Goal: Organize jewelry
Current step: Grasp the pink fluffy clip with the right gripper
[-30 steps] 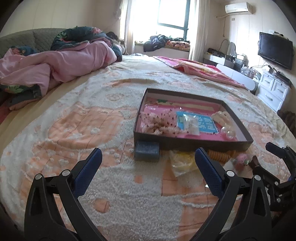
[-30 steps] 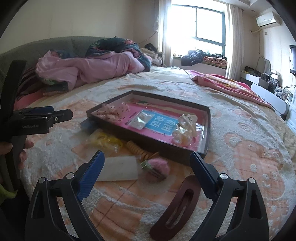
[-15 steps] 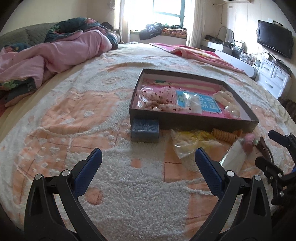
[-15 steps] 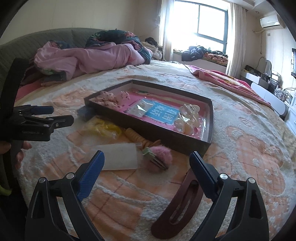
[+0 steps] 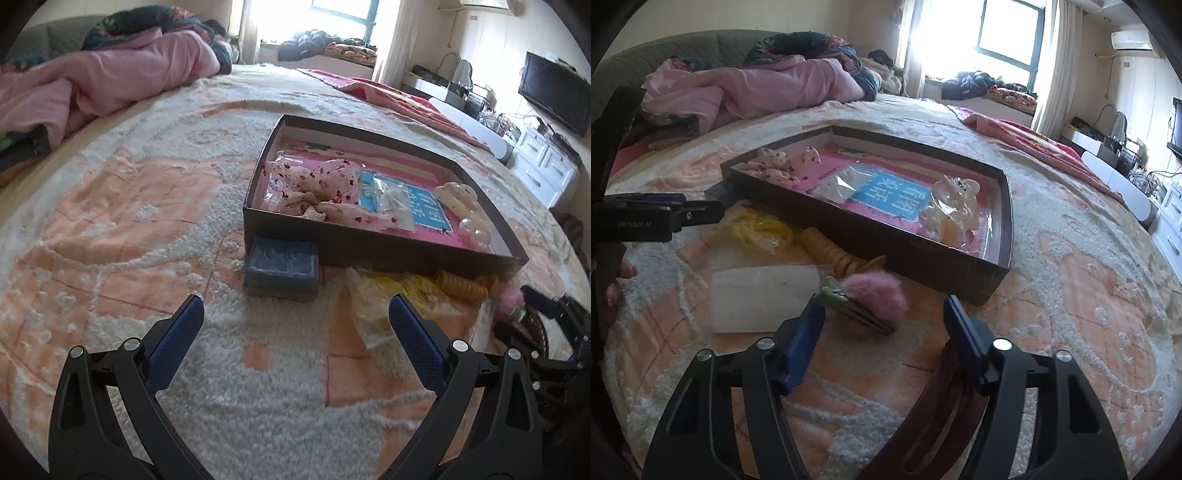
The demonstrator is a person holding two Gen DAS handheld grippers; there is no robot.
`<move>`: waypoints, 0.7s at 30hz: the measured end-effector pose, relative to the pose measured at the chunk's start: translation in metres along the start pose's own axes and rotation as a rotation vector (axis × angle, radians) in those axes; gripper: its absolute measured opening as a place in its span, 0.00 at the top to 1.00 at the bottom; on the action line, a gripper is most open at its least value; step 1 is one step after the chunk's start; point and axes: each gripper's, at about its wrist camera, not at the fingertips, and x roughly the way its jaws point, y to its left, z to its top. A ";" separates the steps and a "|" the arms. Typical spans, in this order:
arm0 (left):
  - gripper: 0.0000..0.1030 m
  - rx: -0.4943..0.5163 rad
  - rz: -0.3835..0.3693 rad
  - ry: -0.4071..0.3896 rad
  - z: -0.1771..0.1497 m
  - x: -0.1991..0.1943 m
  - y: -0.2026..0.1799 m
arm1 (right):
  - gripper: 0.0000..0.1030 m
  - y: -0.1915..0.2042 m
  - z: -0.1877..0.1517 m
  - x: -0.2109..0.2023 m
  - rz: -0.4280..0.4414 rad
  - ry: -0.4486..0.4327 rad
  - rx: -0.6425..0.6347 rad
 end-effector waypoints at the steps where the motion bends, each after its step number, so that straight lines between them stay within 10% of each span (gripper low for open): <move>1: 0.11 -0.008 -0.005 0.003 0.001 0.001 0.001 | 0.45 0.000 0.001 0.002 0.000 0.007 -0.001; 8: 0.12 -0.051 -0.030 0.017 0.008 0.010 0.010 | 0.72 -0.002 0.003 0.011 0.040 0.040 0.010; 21: 0.53 -0.092 -0.070 0.043 0.015 0.019 0.019 | 0.74 -0.009 0.004 -0.004 0.078 -0.007 0.052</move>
